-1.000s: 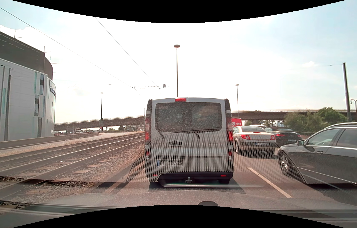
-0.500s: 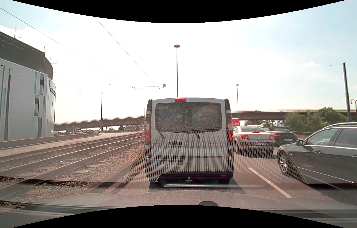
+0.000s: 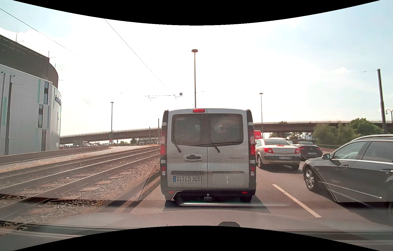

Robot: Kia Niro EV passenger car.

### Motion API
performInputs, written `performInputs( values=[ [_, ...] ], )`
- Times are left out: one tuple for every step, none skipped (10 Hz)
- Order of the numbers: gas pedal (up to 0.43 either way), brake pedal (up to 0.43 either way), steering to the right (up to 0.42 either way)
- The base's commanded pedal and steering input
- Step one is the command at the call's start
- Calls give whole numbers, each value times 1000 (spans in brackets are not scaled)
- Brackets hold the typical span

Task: Follow the waypoints while adhering to traffic rules and regulations

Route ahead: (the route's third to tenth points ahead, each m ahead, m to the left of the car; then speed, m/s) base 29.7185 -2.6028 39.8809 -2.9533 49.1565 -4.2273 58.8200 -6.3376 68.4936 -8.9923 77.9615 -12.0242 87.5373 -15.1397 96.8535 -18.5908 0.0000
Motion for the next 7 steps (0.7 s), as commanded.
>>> performInputs(
  values=[
    [0,244,-7],
    [0,238,-7],
    [0,189,-7],
    [0,61,-7],
    [0,12,-7],
    [0,0,-7],
    [0,0,-7]
  ],
)
